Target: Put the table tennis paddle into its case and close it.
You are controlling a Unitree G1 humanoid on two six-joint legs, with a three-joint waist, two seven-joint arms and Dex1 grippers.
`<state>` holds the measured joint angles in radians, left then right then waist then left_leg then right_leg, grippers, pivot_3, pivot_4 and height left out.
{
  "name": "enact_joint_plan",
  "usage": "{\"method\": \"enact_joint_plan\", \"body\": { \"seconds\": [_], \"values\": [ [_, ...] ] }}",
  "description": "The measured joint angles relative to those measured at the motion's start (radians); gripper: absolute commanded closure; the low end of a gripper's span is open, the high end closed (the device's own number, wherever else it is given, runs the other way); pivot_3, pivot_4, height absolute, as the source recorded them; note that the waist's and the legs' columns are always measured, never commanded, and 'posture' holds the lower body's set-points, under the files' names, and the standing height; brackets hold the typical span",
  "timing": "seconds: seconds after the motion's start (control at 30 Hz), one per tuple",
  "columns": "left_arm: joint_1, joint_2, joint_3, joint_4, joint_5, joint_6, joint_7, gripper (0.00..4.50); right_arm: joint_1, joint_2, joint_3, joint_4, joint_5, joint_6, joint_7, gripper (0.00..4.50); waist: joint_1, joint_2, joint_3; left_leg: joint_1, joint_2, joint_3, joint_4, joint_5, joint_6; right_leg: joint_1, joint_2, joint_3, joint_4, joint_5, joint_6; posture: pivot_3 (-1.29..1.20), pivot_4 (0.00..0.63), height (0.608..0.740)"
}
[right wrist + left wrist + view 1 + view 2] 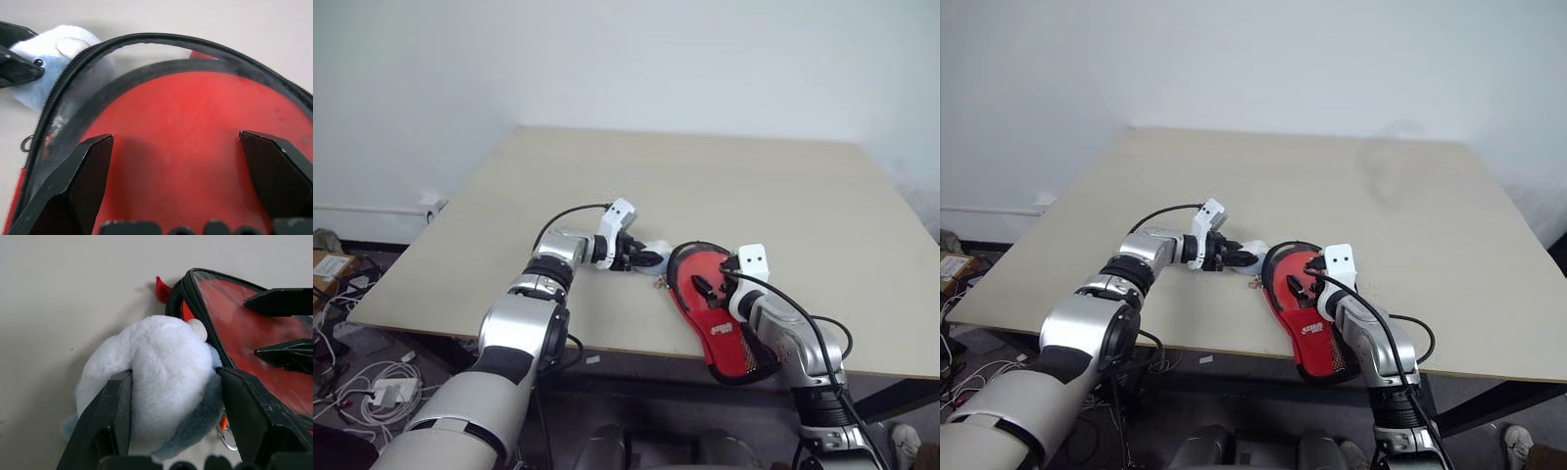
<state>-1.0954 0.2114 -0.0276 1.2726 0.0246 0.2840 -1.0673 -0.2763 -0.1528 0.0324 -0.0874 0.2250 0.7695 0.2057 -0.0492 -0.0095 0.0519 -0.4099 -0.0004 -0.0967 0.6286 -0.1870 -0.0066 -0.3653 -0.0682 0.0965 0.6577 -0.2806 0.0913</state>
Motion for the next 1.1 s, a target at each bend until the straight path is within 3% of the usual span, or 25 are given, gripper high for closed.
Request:
{"method": "enact_joint_plan", "body": {
  "seconds": [0.1, 0.27, 0.73, 0.83, 1.1],
  "values": [
    [0.01, -0.004, 0.011, -0.005, -0.004, -0.058, 0.006, 1.34, -0.006, 0.0, -0.001, 0.01, -0.012, -0.005, -0.009, 0.0, 0.003, 0.0, 0.0, 0.0, 0.0, 0.0, 0.0, 0.0, 0.0, 0.0, 0.0, 0.0, 0.0, 0.0, 0.0, 0.0, 0.0, 0.74],
    [0.005, -0.008, 0.016, -0.005, -0.003, -0.081, 0.004, 0.02, 0.0, 0.001, 0.0, 0.006, -0.023, -0.01, -0.012, 0.0, 0.003, 0.0, 0.0, 0.0, 0.0, 0.0, 0.0, 0.0, 0.0, 0.001, 0.0, 0.0, 0.0, 0.0, 0.0, 0.0, 0.0, 0.74],
    [0.012, -0.098, -0.097, 0.06, 0.152, -0.137, 0.297, 0.02, 0.019, 0.002, -0.015, -0.024, -0.031, 0.018, -0.024, 0.0, 0.002, -0.002, -0.002, 0.0, 0.0, 0.0, 0.0, 0.0, 0.0, 0.001, 0.0, 0.0, 0.0, 0.0, 0.0, 0.0, 0.0, 0.74],
    [0.026, -0.113, -0.059, 0.055, 0.135, -0.128, 0.336, 0.62, 0.018, -0.001, -0.018, -0.02, -0.038, 0.029, -0.031, 0.0, 0.003, -0.003, -0.006, 0.001, 0.0, -0.001, 0.001, 0.0, 0.0, 0.003, 0.0, -0.001, 0.0, 0.0, 0.0, 0.0, 0.0, 0.74],
    [0.015, -0.122, 0.052, 0.073, 0.054, -0.066, 0.287, 3.0, 0.038, -0.033, -0.011, -0.075, -0.034, 0.092, 0.001, 0.0, 0.004, -0.003, -0.006, 0.0, -0.001, -0.001, 0.001, 0.0, 0.0, 0.003, -0.001, -0.001, -0.001, 0.0, 0.0, 0.0, 0.0, 0.74]
  ]
}}
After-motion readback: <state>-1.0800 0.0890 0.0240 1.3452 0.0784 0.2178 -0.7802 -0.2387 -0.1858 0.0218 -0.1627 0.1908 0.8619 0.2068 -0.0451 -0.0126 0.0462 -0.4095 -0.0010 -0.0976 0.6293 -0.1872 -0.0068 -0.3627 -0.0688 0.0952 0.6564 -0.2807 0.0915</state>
